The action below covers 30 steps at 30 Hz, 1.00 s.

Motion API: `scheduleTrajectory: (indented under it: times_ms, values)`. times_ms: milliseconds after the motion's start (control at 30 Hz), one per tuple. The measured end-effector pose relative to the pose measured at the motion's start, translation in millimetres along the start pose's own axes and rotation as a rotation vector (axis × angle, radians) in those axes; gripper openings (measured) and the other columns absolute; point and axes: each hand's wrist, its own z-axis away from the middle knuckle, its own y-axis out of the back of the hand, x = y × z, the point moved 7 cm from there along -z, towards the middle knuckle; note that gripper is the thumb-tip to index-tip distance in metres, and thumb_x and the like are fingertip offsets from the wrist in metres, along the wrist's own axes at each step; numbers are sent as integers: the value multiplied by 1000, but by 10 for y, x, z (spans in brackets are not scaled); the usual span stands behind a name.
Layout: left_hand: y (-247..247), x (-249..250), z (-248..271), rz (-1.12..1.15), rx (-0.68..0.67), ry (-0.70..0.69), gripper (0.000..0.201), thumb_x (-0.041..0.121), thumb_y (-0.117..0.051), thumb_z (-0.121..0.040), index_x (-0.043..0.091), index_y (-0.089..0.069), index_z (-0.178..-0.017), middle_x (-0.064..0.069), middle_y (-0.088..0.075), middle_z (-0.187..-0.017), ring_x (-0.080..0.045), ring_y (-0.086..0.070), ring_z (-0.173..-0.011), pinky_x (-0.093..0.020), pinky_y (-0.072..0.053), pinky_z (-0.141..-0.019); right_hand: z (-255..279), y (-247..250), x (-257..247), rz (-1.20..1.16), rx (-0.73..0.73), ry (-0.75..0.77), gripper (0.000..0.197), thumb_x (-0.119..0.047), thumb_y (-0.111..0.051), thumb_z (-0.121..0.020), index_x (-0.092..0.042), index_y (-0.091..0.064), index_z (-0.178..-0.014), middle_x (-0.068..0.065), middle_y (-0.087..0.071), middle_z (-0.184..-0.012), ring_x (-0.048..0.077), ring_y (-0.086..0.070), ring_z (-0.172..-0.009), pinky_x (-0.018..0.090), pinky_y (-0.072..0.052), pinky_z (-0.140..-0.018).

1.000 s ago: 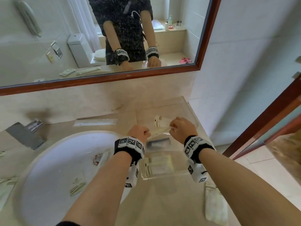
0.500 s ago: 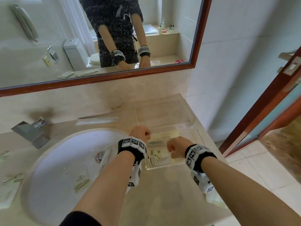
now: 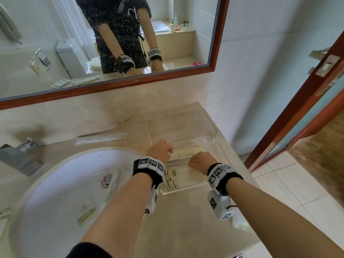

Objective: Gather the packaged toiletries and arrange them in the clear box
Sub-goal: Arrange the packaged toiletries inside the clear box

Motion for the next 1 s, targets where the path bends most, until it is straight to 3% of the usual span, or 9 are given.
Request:
scheduleTrajectory:
  times_ms: [100, 267, 533, 667, 800, 933, 1000]
  values:
    - [-88, 84, 1, -54, -143, -105, 18, 16, -57, -88, 16, -71, -99, -2, -64, -109, -22, -60, -102, -31, -50, -89, -104, 3, 95, 26, -4, -45, 30, -22, -48, -91, -10, -71, -106, 9, -71, -111, 25, -67, -100, 33, -54, -91]
    - [-232, 58, 10, -201, -244, -179, 19, 22, -61, -88, 18, -72, -103, -4, -62, -113, -25, -57, -108, -31, -49, -92, -156, 3, 75, 130, -36, -12, 29, -20, -46, -94, -19, -70, -110, 5, -66, -118, 25, -63, -106, 31, -49, -92]
    - [-283, 29, -60, -222, -244, -182, 22, 15, -60, -90, 17, -66, -111, -4, -56, -119, -26, -58, -108, -33, -48, -89, -263, -51, 37, 204, -43, 104, 31, -6, -45, -89, -19, -68, -105, 4, -52, -122, 26, -51, -114, 37, -45, -97]
    - [-295, 9, -47, -206, -254, -185, 24, 27, -59, -89, 16, -65, -110, -5, -57, -116, -25, -57, -107, -34, -49, -89, -272, -42, 27, 244, 11, 133, 35, -9, -47, -91, -19, -64, -120, 4, -48, -126, 24, -47, -118, 39, -43, -99]
    - [-317, -6, 25, -222, -236, -168, 32, 42, -54, -89, 15, -66, -102, -2, -61, -107, -22, -60, -100, -34, -51, -86, -275, -28, 45, 231, 16, 115, 35, -11, -47, -91, -21, -64, -120, 4, -50, -123, 25, -53, -114, 36, -46, -96]
    - [-292, -50, 59, -251, -156, -192, 26, 27, -45, -94, 14, -67, -97, -2, -67, -104, -21, -64, -93, -32, -54, -83, -260, 112, 100, 221, 135, 36, 28, -16, -44, -94, -16, -64, -115, 4, -56, -121, 25, -58, -108, 34, -48, -92]
    - [-270, -90, 58, -257, -154, -181, 25, 30, -47, -93, 15, -67, -95, -2, -70, -98, -20, -65, -91, -31, -52, -87, -262, 192, 180, 162, 207, -34, 24, -17, -48, -93, -14, -60, -114, 4, -57, -120, 24, -59, -107, 33, -48, -91]
